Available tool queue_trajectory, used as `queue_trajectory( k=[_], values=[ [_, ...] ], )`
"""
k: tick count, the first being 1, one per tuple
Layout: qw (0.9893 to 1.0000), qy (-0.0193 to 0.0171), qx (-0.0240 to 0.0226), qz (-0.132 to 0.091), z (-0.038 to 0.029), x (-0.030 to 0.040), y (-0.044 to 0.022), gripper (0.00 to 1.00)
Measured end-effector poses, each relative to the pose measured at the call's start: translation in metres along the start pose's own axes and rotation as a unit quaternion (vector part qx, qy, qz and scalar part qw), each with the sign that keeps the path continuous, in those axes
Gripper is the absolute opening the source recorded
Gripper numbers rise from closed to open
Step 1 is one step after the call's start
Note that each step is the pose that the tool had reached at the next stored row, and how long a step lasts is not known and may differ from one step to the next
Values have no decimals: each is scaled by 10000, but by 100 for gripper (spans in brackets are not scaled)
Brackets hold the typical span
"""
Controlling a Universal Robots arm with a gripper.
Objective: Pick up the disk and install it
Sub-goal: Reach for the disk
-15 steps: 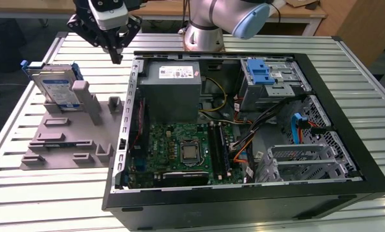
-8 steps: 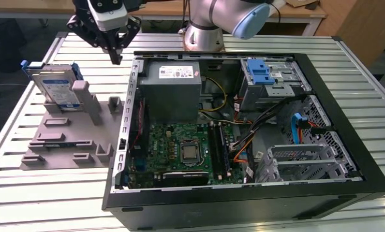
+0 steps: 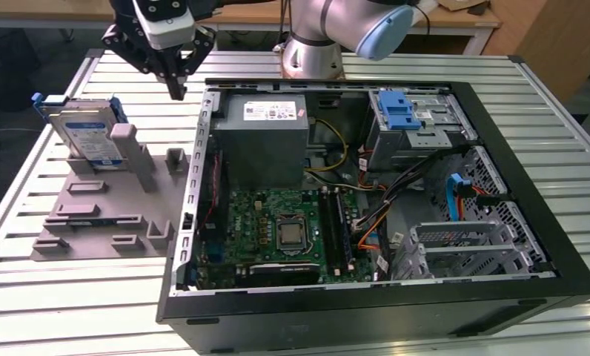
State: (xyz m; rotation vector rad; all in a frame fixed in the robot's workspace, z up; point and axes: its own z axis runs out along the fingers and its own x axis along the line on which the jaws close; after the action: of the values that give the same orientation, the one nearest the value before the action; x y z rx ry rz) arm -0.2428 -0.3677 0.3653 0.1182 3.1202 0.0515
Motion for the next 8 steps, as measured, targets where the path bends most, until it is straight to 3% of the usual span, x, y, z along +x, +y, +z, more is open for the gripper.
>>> queue_trajectory(
  k=[8],
  values=[
    [10000, 3, 0, 0, 12, 14, -1, 11]
  ],
)
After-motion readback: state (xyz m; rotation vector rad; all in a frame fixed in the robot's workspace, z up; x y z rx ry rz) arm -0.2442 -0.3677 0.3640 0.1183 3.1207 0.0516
